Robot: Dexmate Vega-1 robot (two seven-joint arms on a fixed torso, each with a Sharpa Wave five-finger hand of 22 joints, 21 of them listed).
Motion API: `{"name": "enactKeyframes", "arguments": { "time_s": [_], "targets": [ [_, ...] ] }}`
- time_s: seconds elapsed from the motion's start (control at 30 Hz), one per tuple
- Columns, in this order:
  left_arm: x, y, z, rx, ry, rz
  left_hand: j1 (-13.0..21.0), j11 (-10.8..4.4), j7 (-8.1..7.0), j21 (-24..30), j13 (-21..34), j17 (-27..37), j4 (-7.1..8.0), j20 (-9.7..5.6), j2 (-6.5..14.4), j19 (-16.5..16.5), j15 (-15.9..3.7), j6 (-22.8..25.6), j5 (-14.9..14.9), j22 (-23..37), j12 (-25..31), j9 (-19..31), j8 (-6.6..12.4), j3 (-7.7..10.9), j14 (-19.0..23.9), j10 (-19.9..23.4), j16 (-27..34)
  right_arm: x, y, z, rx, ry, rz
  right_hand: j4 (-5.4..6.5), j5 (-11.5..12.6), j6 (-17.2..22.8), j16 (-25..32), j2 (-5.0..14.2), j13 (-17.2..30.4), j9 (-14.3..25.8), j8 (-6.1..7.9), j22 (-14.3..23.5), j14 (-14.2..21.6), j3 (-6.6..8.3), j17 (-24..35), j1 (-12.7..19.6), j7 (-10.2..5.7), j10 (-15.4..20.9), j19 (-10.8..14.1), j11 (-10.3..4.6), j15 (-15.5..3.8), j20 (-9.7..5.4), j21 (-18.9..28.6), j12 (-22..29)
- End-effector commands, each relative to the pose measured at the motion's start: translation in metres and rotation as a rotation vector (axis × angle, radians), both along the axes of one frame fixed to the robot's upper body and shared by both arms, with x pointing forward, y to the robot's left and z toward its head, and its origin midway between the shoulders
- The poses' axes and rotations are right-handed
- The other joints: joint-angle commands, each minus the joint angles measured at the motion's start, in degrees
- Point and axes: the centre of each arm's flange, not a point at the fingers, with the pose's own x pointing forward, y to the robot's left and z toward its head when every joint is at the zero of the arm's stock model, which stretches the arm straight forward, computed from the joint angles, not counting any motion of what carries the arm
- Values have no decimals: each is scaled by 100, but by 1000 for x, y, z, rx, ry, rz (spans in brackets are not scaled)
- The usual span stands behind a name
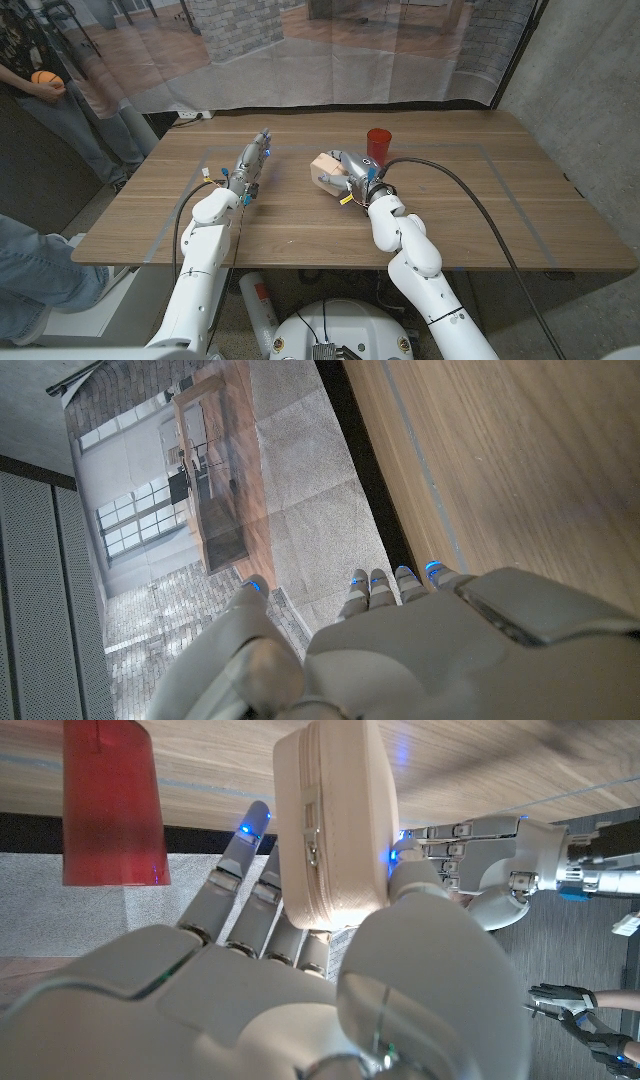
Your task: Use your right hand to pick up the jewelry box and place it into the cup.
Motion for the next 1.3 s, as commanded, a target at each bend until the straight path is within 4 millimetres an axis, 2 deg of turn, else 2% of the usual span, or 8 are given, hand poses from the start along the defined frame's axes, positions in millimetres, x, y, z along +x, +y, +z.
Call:
{"name": "enactKeyframes", "arguments": {
  "time_s": [0.03, 0.63, 1.3],
  "targets": [
    [-3, -1, 2, -2, -5, 4, 52, 29, -20, -3, 21, 20, -21, 30, 22, -237, -12, 5, -19, 29, 9, 24, 12, -12, 26, 26, -1, -4, -3, 20, 12, -28, 9, 51, -27, 136, -45, 376, 12, 17, 29, 30, 53, 45, 10, 317, -79, 370, 36, -292, -463, -7, 37, 1],
    [0, -7, 4, -7, -10, -4, 66, 16, -23, -1, 21, 20, -27, 24, 30, -234, -15, 0, -26, 29, 8, 24, 8, -19, 25, 30, -3, -7, -11, 37, 30, -37, 19, 61, -87, 103, -145, 408, 14, 56, 9, 32, -101, 53, 26, 336, -49, 210, 15, -210, -375, -7, 57, -84],
    [-2, -10, 7, 9, -14, -2, 79, 18, -25, -4, 21, 20, -32, 26, 36, -241, -21, 2, -30, 29, 7, 25, 7, -25, 27, 32, -3, -7, -15, 56, 32, -79, 11, 58, -125, 111, -167, 434, 15, 77, 5, 31, -111, 61, 47, 368, -35, 212, 11, -202, -371, -11, 75, -99]
  ]
}}
